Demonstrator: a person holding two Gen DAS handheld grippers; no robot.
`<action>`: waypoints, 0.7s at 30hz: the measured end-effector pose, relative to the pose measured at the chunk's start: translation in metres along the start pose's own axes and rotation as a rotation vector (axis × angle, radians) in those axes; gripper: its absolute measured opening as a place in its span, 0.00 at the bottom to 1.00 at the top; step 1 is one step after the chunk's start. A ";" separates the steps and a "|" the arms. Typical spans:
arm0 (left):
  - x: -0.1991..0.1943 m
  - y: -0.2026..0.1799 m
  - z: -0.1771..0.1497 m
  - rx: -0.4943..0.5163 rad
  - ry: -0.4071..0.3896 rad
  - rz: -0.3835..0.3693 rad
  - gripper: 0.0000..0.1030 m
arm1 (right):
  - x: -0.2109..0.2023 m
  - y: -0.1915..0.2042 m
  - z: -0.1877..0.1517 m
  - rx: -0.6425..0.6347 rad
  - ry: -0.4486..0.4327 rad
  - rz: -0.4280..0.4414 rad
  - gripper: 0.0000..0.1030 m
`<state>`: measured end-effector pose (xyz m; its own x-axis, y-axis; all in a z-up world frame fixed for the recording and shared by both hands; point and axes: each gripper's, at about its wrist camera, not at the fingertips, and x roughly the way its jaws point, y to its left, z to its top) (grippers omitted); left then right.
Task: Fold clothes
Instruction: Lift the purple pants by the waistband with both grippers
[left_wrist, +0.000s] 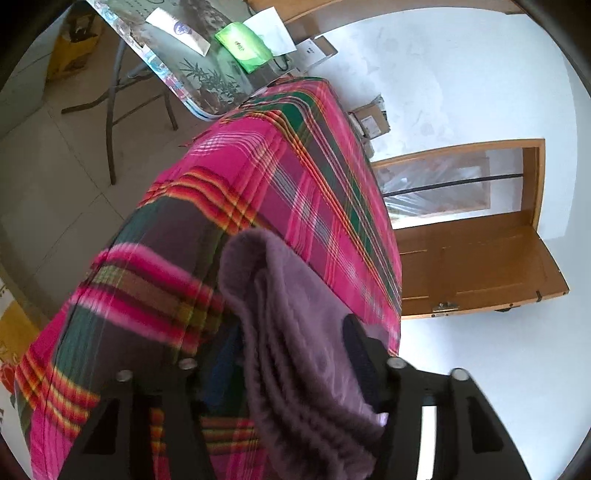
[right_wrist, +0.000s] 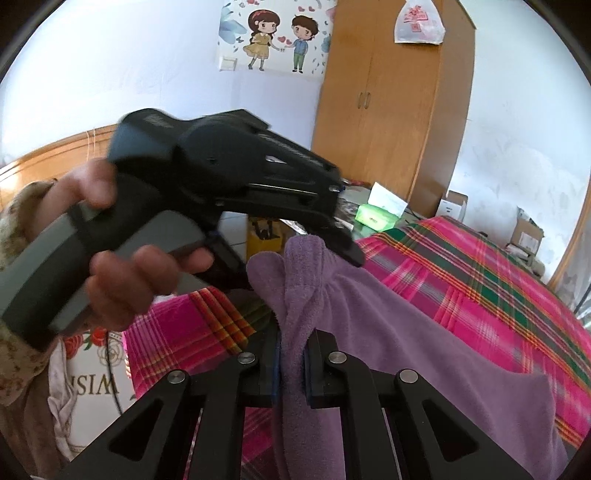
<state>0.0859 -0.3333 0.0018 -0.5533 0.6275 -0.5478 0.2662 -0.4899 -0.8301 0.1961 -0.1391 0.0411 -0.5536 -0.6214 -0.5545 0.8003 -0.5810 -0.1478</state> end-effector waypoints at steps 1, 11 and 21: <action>0.002 -0.001 0.002 0.003 0.006 0.001 0.47 | 0.000 -0.001 0.000 0.002 0.000 0.002 0.09; 0.006 0.010 0.012 -0.010 0.031 0.027 0.17 | 0.011 -0.001 0.001 -0.004 0.031 0.009 0.09; -0.006 -0.004 0.011 0.128 -0.022 0.100 0.11 | 0.023 0.009 0.007 -0.040 0.057 0.001 0.08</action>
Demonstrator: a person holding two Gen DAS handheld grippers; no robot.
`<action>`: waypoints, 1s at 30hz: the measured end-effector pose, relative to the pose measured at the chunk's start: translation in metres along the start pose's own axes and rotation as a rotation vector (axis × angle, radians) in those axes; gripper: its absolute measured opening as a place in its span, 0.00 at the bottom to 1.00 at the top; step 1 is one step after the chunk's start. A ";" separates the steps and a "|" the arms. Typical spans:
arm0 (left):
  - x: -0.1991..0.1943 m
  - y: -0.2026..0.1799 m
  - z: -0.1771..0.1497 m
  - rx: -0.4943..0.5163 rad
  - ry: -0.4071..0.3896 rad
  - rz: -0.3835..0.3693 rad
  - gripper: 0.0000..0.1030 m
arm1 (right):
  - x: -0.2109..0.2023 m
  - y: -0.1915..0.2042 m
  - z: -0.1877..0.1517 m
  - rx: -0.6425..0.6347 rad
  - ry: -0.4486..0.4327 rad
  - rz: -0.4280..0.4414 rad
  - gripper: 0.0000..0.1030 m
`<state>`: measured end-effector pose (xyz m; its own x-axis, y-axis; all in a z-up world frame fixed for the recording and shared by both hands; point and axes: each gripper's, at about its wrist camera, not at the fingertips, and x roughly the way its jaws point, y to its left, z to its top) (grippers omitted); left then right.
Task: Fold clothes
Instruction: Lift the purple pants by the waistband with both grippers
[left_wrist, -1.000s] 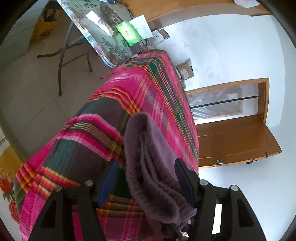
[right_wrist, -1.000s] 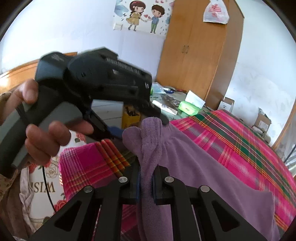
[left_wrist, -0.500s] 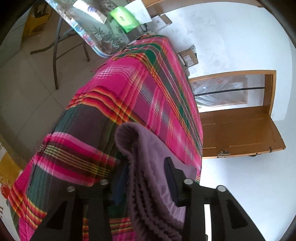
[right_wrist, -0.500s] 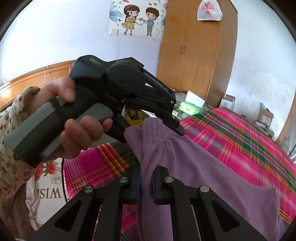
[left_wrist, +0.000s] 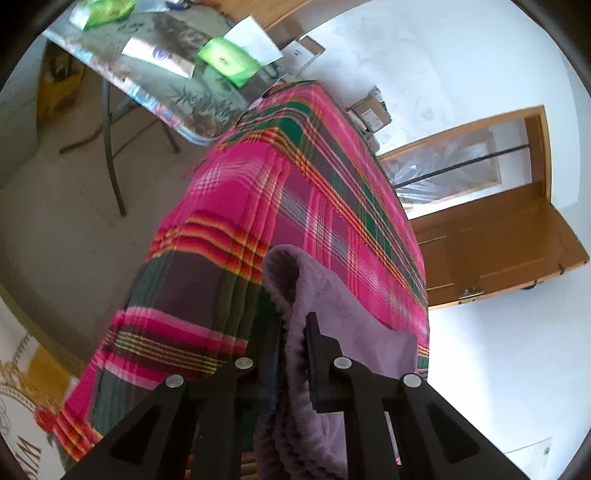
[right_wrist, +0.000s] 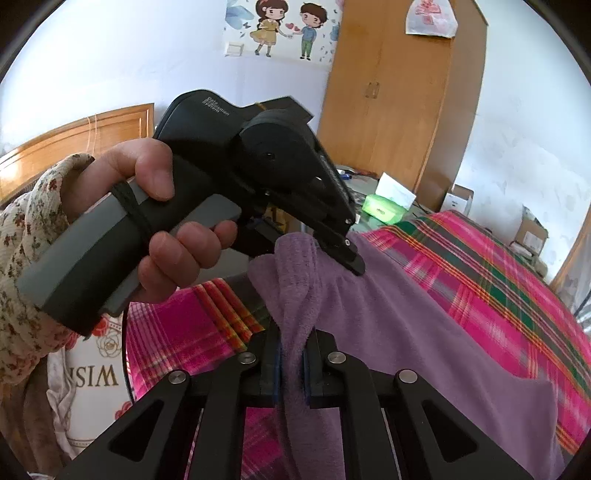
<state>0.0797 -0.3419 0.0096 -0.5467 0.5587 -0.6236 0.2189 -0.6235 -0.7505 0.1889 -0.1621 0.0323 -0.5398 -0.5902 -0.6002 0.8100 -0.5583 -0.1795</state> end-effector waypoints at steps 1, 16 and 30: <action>-0.002 0.001 0.000 -0.002 -0.007 0.003 0.10 | 0.001 0.001 0.000 -0.004 0.002 -0.001 0.08; 0.004 -0.006 -0.001 0.039 -0.025 0.091 0.09 | 0.014 0.001 0.001 0.035 0.067 0.025 0.08; -0.003 -0.072 -0.015 0.165 -0.067 0.091 0.10 | -0.045 -0.015 -0.008 0.077 -0.072 -0.038 0.08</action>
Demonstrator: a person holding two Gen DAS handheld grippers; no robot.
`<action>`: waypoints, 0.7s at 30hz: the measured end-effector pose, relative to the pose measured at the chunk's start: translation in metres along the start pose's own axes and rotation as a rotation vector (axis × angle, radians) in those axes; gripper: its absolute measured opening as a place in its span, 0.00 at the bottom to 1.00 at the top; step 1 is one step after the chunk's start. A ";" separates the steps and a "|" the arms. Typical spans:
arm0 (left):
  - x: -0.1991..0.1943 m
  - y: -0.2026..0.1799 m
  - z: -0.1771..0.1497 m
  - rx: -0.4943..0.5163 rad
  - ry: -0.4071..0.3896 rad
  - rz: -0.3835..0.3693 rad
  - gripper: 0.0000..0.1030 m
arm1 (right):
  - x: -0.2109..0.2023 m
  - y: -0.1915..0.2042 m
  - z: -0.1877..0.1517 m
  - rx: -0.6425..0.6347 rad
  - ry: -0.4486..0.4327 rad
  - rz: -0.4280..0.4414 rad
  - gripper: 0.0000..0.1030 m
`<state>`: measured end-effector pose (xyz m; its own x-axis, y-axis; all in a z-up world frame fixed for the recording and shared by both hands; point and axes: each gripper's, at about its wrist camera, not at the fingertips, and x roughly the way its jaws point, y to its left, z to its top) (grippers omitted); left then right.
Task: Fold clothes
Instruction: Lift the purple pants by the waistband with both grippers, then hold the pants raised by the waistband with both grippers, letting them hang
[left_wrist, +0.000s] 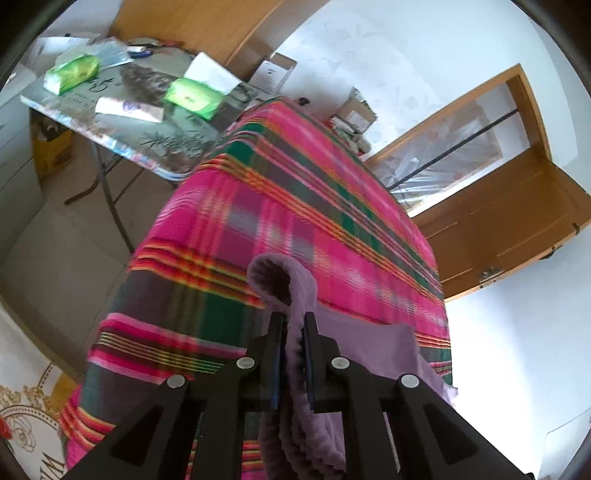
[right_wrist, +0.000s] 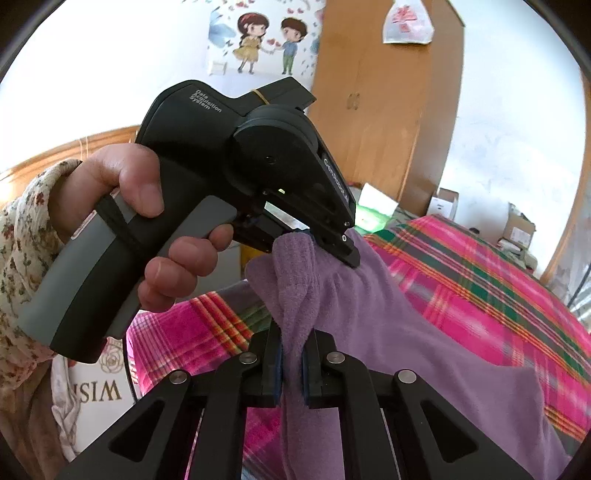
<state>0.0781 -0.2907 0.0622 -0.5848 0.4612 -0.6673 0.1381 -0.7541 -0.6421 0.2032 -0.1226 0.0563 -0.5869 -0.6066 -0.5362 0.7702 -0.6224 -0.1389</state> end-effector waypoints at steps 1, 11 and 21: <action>0.001 -0.006 0.000 0.008 0.002 -0.004 0.10 | -0.005 -0.002 -0.001 0.006 -0.008 -0.005 0.08; 0.019 -0.056 -0.005 0.081 0.030 -0.027 0.11 | -0.052 -0.029 -0.015 0.070 -0.061 -0.063 0.08; 0.038 -0.098 -0.017 0.131 0.052 -0.044 0.11 | -0.092 -0.052 -0.037 0.113 -0.080 -0.116 0.08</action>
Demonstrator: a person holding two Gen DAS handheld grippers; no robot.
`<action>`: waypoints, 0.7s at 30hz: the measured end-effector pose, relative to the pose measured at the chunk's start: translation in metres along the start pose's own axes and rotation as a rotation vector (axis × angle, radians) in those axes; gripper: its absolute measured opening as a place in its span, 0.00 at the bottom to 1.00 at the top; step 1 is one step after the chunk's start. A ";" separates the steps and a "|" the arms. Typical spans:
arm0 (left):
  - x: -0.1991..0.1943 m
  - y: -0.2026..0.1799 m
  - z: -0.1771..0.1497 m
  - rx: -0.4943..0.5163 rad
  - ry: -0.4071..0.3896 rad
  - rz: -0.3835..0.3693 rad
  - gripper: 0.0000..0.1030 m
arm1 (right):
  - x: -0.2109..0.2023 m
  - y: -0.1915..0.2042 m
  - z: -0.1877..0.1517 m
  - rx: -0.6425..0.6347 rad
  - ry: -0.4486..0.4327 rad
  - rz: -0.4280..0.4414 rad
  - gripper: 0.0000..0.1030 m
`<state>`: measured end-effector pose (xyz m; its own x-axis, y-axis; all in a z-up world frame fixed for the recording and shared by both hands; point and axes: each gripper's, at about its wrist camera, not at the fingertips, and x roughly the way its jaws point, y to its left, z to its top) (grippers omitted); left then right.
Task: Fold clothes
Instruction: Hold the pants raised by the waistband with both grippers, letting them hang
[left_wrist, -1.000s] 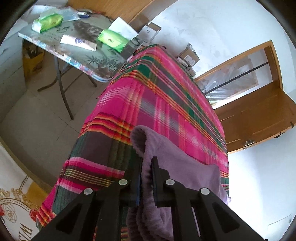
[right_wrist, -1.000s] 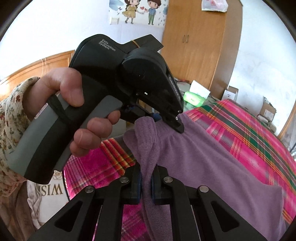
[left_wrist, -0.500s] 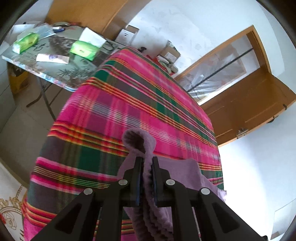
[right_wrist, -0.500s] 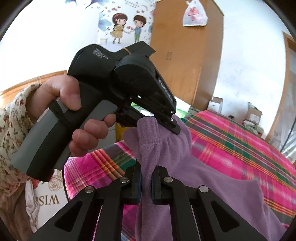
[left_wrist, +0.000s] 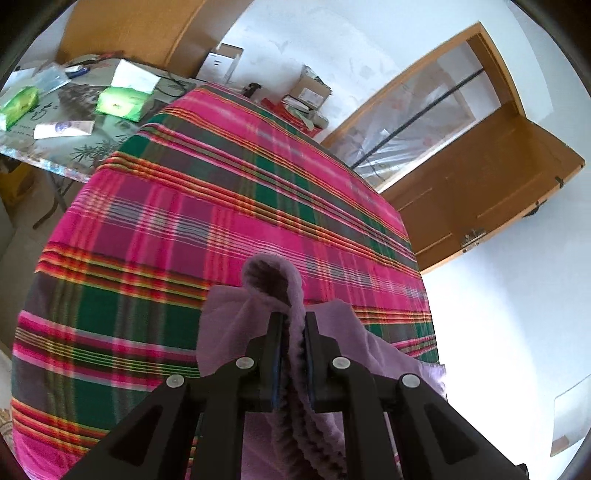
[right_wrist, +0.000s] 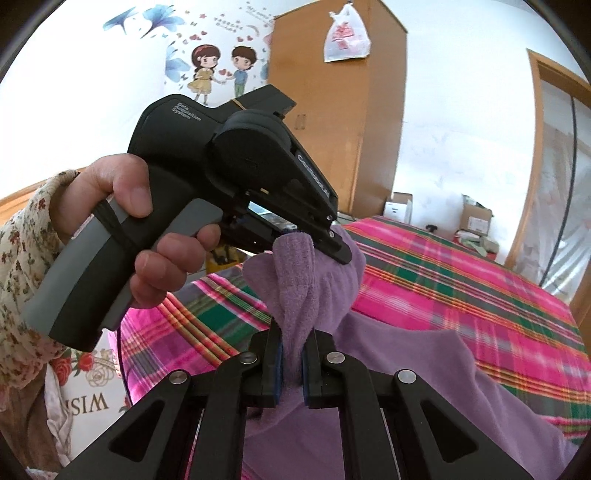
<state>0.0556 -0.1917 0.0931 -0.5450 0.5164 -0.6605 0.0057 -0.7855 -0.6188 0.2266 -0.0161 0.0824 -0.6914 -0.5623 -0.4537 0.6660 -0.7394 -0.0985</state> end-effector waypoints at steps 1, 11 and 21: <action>0.003 -0.005 -0.001 0.006 0.005 -0.005 0.11 | -0.006 -0.001 -0.003 0.005 -0.002 -0.004 0.08; 0.019 -0.051 -0.001 0.087 0.022 -0.025 0.11 | -0.027 -0.036 -0.015 0.062 -0.036 -0.055 0.08; 0.050 -0.082 -0.007 0.132 0.084 -0.047 0.11 | -0.051 -0.062 -0.026 0.111 -0.046 -0.106 0.08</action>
<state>0.0332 -0.0993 0.1074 -0.4701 0.5756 -0.6691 -0.1314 -0.7953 -0.5918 0.2276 0.0679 0.0889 -0.7701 -0.4931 -0.4048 0.5552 -0.8305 -0.0446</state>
